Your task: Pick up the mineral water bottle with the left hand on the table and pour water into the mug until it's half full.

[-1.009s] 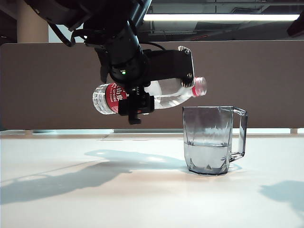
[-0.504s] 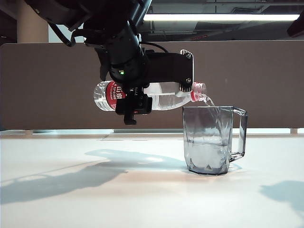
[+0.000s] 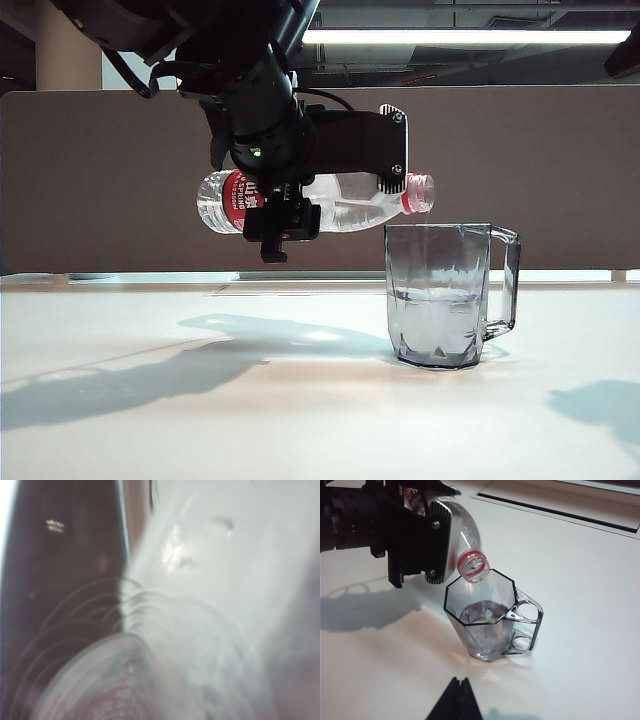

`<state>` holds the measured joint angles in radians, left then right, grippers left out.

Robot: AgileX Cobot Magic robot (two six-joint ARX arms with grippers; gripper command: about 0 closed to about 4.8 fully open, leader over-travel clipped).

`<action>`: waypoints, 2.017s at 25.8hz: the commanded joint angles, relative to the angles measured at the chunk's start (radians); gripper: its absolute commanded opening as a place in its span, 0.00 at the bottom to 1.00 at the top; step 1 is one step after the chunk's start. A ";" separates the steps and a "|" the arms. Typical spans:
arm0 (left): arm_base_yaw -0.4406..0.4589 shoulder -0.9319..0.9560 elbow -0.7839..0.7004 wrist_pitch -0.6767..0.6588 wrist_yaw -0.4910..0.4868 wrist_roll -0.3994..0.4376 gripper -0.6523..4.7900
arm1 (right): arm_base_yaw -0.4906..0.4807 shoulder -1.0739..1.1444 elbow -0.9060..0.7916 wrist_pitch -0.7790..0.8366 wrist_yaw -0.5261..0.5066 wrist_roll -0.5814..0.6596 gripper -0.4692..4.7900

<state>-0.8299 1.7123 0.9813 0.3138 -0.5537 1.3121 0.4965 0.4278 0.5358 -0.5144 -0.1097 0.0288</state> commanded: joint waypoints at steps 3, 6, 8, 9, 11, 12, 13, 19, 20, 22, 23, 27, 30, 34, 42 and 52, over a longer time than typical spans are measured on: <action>-0.002 -0.008 0.008 0.032 -0.011 0.001 0.66 | 0.001 -0.001 0.004 0.017 -0.005 -0.004 0.08; -0.002 -0.008 0.008 0.032 -0.011 0.023 0.66 | 0.001 -0.001 0.004 0.017 -0.005 -0.004 0.08; -0.002 -0.008 0.008 0.033 -0.011 0.046 0.66 | 0.001 -0.001 0.004 0.017 -0.005 -0.004 0.08; -0.002 -0.008 0.008 0.033 -0.011 0.045 0.66 | 0.001 -0.001 0.004 0.017 -0.005 -0.004 0.08; -0.002 -0.008 0.008 0.033 -0.011 0.041 0.66 | 0.001 -0.001 0.004 0.017 -0.005 -0.004 0.08; -0.002 -0.008 0.008 0.033 -0.011 0.039 0.66 | 0.001 -0.001 0.004 0.017 -0.005 -0.004 0.08; -0.002 -0.008 0.008 0.033 -0.011 0.037 0.66 | 0.001 -0.001 0.004 0.017 -0.005 -0.004 0.08; -0.002 -0.009 0.008 0.041 -0.006 -0.173 0.66 | 0.001 -0.001 0.004 0.017 -0.005 -0.004 0.08; -0.002 -0.009 0.008 0.041 -0.004 -0.194 0.66 | 0.001 -0.001 0.004 0.017 -0.005 -0.004 0.08; -0.002 -0.009 0.008 0.040 0.017 -0.261 0.66 | 0.001 -0.001 0.004 0.017 -0.005 -0.004 0.08; -0.002 -0.009 0.008 0.040 0.038 -0.314 0.66 | 0.001 -0.001 0.004 0.017 -0.005 -0.004 0.08; -0.002 -0.011 0.008 0.040 0.075 -0.449 0.66 | 0.001 -0.001 0.004 0.017 -0.005 -0.004 0.08; -0.001 -0.018 0.008 0.040 0.089 -0.542 0.66 | 0.001 -0.001 0.004 0.017 -0.005 -0.004 0.08; 0.000 -0.055 0.008 0.039 0.154 -0.715 0.66 | 0.000 -0.001 0.004 0.017 -0.005 -0.004 0.08; 0.023 -0.114 0.003 0.016 0.311 -0.958 0.66 | 0.000 -0.001 0.004 0.017 -0.005 -0.004 0.08; 0.171 -0.167 0.003 0.015 0.714 -1.137 0.66 | 0.001 -0.001 0.004 0.016 -0.005 -0.004 0.08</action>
<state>-0.6701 1.5558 0.9806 0.2943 0.0303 0.1822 0.4965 0.4274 0.5358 -0.5144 -0.1097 0.0288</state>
